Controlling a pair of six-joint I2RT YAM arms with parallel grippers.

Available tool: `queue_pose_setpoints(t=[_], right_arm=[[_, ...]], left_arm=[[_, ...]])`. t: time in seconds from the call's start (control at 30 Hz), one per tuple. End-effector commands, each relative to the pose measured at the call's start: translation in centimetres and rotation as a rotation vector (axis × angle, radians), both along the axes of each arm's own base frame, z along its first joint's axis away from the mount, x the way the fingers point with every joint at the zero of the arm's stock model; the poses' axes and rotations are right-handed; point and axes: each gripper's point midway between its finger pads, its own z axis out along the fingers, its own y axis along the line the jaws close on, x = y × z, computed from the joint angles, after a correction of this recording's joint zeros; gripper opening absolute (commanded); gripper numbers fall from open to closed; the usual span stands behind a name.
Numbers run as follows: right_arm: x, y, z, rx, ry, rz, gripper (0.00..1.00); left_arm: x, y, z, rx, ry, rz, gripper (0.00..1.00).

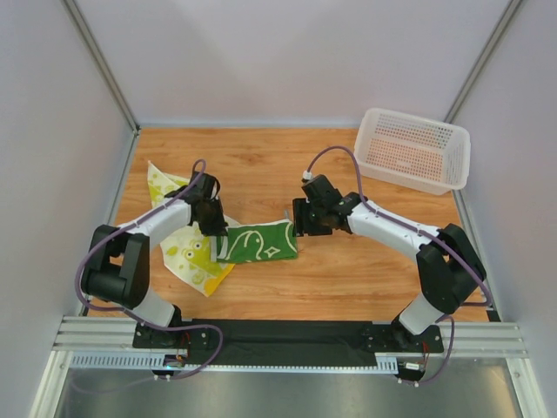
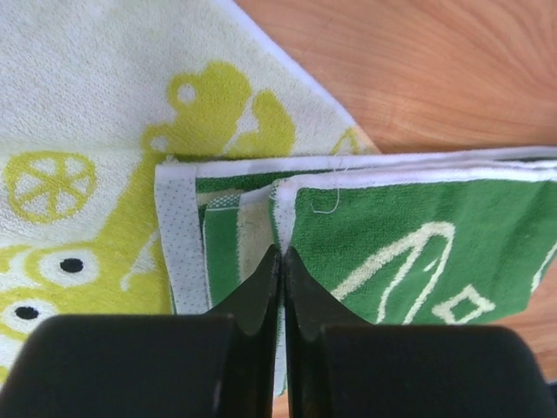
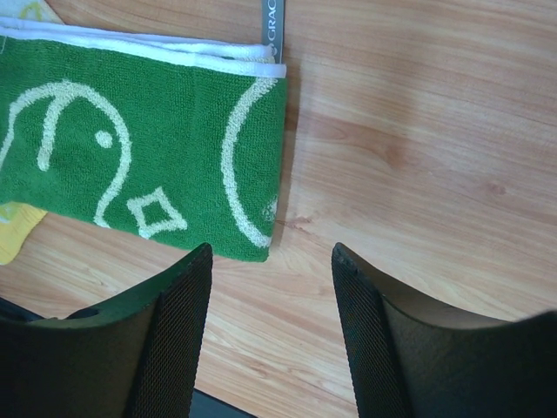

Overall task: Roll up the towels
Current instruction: Fold the towel

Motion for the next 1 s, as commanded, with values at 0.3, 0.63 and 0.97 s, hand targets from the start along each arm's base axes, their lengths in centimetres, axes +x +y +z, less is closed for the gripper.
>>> queue_pose_setpoints(t=[0.3,0.63,0.97], right_arm=[[0.2,0.6,-0.1,0.033,-0.001,0.009,0.58],[0.2,0.9,-0.1,0.04,0.008,0.02,0.59],[0.5,0.7,1.4,0.02,-0.024,0.054,0.57]], left_arm=[[0.6,1.8,2.9,0.101,-0.082,0.006,0.0],[-0.7,3.5,1.2,0.182,-0.047,0.036,0.06],[-0.8,3.3,0.9,0.172,-0.033,0.036,0.51]])
